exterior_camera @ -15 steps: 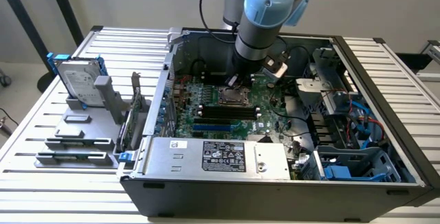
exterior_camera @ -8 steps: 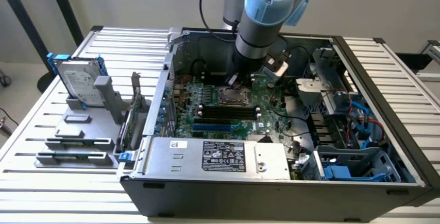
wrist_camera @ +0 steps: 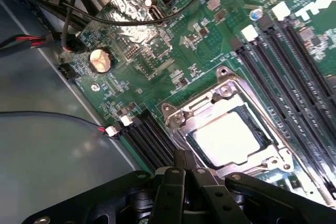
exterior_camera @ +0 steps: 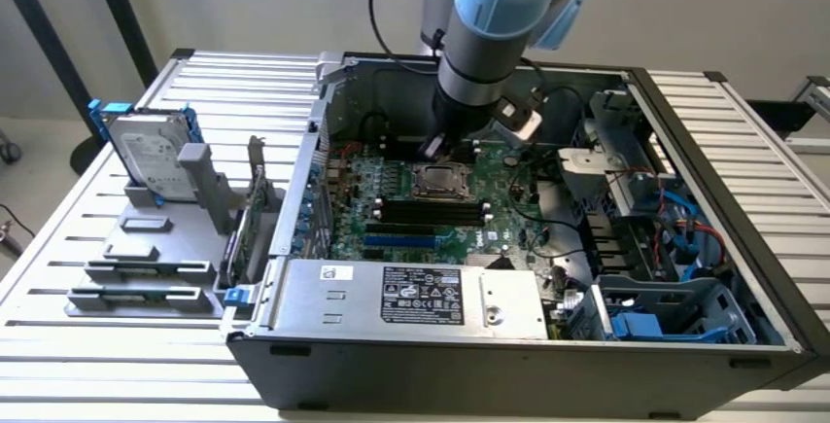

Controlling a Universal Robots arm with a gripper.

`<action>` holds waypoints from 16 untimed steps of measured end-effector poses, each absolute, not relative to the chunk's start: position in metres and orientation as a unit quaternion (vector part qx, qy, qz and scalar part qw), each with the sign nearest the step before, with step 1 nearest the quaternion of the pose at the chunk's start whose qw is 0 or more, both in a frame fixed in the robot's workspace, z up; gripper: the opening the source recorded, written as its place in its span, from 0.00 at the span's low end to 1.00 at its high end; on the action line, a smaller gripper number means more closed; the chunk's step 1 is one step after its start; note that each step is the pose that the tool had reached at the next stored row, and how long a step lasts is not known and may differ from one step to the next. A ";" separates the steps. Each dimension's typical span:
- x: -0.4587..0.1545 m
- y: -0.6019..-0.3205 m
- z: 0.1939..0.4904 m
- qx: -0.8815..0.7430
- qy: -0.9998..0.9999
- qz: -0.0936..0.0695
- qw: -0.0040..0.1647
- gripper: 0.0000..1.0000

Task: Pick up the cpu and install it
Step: 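Install the first cpu locking lever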

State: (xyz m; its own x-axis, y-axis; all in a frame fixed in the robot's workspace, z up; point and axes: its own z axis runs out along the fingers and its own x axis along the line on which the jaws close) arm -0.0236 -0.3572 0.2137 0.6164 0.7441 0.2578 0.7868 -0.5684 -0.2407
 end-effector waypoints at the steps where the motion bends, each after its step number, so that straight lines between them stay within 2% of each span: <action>1: -0.025 -0.360 0.215 -0.883 -0.433 -0.064 0.168 0.11; 16: -0.047 -0.399 0.233 -0.882 -0.433 -0.067 0.175 0.11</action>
